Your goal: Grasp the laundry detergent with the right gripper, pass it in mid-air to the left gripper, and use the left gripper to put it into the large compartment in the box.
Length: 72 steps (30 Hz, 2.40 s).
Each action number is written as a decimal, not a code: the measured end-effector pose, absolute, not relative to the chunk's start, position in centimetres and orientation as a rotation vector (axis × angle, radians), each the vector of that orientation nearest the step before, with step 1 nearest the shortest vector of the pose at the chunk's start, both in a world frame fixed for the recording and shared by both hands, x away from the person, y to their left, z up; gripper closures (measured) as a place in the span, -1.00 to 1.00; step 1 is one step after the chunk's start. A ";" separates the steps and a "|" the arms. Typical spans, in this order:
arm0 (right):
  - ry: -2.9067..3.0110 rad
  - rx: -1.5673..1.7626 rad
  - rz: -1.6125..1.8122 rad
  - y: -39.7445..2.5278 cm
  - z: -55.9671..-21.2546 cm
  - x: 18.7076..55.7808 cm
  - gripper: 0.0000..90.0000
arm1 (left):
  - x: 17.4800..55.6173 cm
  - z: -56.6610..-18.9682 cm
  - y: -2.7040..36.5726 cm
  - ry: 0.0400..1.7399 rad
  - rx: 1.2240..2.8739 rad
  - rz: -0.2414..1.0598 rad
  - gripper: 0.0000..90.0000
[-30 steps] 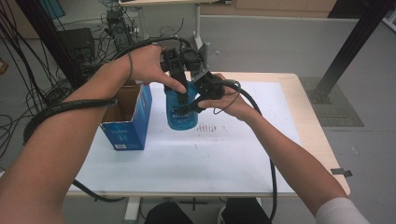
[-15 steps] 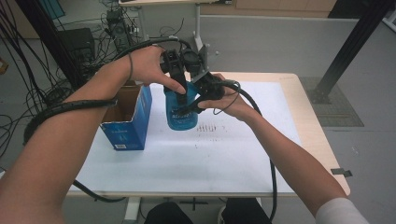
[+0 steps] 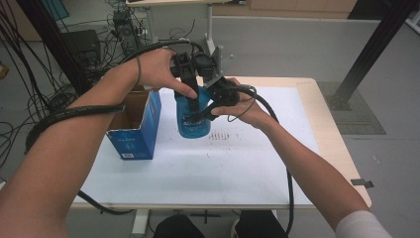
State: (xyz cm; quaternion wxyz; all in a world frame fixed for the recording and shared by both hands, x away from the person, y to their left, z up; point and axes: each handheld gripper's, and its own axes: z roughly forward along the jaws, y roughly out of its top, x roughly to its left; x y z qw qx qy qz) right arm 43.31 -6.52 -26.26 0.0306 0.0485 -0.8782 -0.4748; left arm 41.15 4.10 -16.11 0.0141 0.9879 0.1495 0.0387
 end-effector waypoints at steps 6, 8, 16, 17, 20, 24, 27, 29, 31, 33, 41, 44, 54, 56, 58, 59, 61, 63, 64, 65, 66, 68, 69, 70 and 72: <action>-2.707 0.184 -1.476 -6.4 -26.4 43.5 -0.03 | 41.1 -16.2 4.1 0.466 3.073 0.120 -0.19; -2.708 0.187 -1.477 -6.4 -26.4 43.5 -0.03 | 41.1 -16.2 4.2 0.450 3.081 0.121 -0.19; -2.710 0.194 -1.481 -6.3 -26.5 43.5 -0.03 | 41.1 -16.3 4.2 0.441 3.088 0.118 -0.19; -2.709 0.191 -1.481 -6.3 -26.6 43.5 -0.03 | 41.1 -16.3 4.2 0.441 3.092 0.113 -0.19; -2.704 0.181 -1.478 -6.3 -26.6 43.4 -0.03 | 41.1 -16.3 4.2 0.442 3.093 0.113 -0.19; -2.699 0.177 -1.488 -6.2 -26.8 43.4 -0.03 | 41.2 -16.5 4.2 0.438 3.101 0.111 -0.19; -2.701 0.175 -1.487 -6.2 -26.8 43.4 -0.03 | 41.2 -16.5 4.2 0.436 3.101 0.111 -0.19; -2.704 0.176 -1.488 -6.2 -26.8 43.4 -0.03 | 41.2 -16.5 4.2 0.434 3.102 0.113 -0.19; -2.701 0.172 -1.488 -6.2 -26.8 43.4 -0.03 | 41.2 -16.5 4.2 0.434 3.101 0.114 -0.19; -2.702 0.186 -1.496 -6.2 -26.9 43.5 -0.03 | 41.2 -16.5 4.2 0.434 3.099 0.115 -0.19; -2.700 0.161 -1.490 -6.3 -26.8 43.4 -0.03 | 41.3 -16.4 4.1 0.428 3.105 0.108 -0.19; -2.695 0.160 -1.492 -6.3 -26.8 43.4 -0.03 | 41.3 -16.4 4.1 0.426 3.113 0.102 -0.19; -2.698 0.165 -1.497 -6.3 -26.9 43.5 -0.03 | 41.3 -16.5 4.1 0.427 3.107 0.110 -0.19; -2.700 0.155 -1.494 -6.3 -26.9 43.4 -0.03 | 41.3 -16.5 4.1 0.426 3.109 0.115 -0.19; -2.700 0.164 -1.501 -6.2 -27.0 43.5 -0.03 | 41.3 -16.6 4.1 0.425 3.109 0.116 -0.19; -2.701 0.160 -1.500 -6.2 -27.0 43.5 -0.03 | 41.3 -16.6 4.1 0.424 3.110 0.118 -0.19; -2.697 0.126 -1.486 -6.2 -26.9 43.2 -0.03 | 41.3 -16.6 4.1 0.422 3.110 0.122 -0.19; -2.707 0.181 -1.512 -6.2 -27.0 43.6 -0.03 | 41.3 -16.6 4.2 0.421 3.106 0.129 -0.19; -2.707 0.181 -1.512 -6.2 -27.0 43.6 -0.03 | 41.3 -16.6 4.2 0.419 3.107 0.129 -0.19; -2.705 0.158 -1.501 -6.2 -27.0 43.5 -0.03 | 41.3 -16.6 4.2 0.419 3.107 0.129 -0.19; -2.704 0.159 -1.501 -6.2 -27.0 43.4 -0.04 | 41.3 -16.5 4.2 0.418 3.109 0.127 -0.19; -2.705 0.158 -1.501 -6.2 -27.0 43.4 -0.04 | 41.2 -16.6 4.2 0.416 3.107 0.136 -0.19; -2.708 0.157 -1.501 -6.2 -27.0 43.5 -0.03 | 41.2 -16.6 4.2 0.417 3.107 0.139 -0.19; -2.708 0.155 -1.501 -6.2 -27.0 43.5 -0.04 | 41.2 -16.6 4.1 0.417 3.104 0.144 -0.19; -2.707 0.166 -1.508 -6.2 -27.0 43.5 -0.04 | 41.2 -16.6 4.1 0.422 3.104 0.146 -0.19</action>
